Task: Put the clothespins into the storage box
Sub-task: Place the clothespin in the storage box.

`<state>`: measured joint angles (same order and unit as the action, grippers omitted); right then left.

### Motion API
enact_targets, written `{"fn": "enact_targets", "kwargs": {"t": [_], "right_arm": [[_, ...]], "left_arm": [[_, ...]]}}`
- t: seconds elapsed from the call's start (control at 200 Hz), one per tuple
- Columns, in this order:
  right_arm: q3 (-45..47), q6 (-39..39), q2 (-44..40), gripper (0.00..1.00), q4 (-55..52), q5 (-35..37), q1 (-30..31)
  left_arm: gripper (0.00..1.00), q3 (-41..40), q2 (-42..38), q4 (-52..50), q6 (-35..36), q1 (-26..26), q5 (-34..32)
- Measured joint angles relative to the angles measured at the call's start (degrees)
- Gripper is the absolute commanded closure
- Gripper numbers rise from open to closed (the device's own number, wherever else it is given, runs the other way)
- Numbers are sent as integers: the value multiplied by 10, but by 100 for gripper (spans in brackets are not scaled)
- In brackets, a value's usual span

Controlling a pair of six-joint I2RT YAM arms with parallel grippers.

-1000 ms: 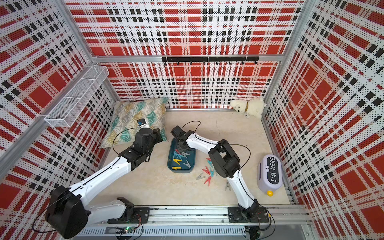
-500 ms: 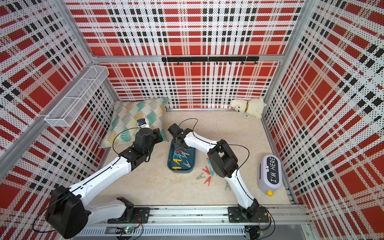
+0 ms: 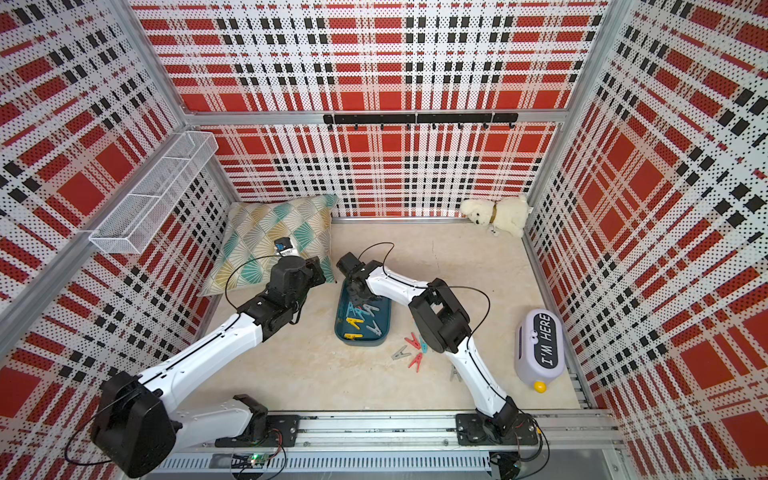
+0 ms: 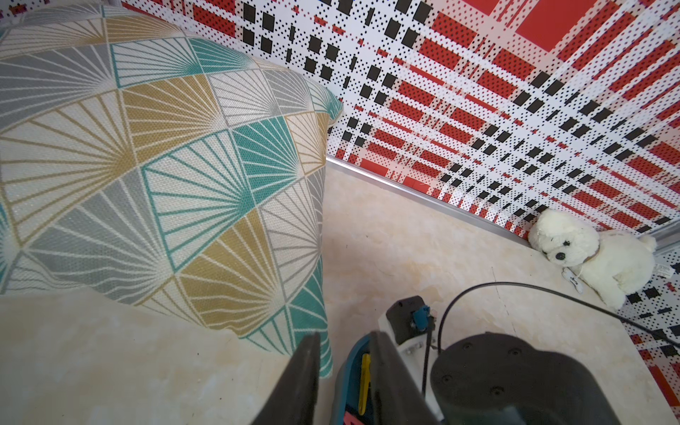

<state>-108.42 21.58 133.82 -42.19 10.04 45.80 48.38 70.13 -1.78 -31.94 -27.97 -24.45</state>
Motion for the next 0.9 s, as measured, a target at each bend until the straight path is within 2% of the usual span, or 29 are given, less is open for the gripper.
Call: {"fn": "enact_targets", "kwargs": {"t": [0.271, 0.491, 0.676, 0.902], "right_arm": [[-6, 5, 2, 75, 0, -13, -2], [40, 8, -36, 73, 6, -16, -2], [125, 20, -140, 70, 25, -23, -2], [280, 45, -328, 68, 72, -6, -7]], "left_arm": [[70, 12, 0, -3, 0, -4, 0], [70, 18, 0, -4, 0, -8, 0], [70, 18, 0, -4, 0, -9, 0], [70, 18, 14, -4, 10, -27, -11]]}}
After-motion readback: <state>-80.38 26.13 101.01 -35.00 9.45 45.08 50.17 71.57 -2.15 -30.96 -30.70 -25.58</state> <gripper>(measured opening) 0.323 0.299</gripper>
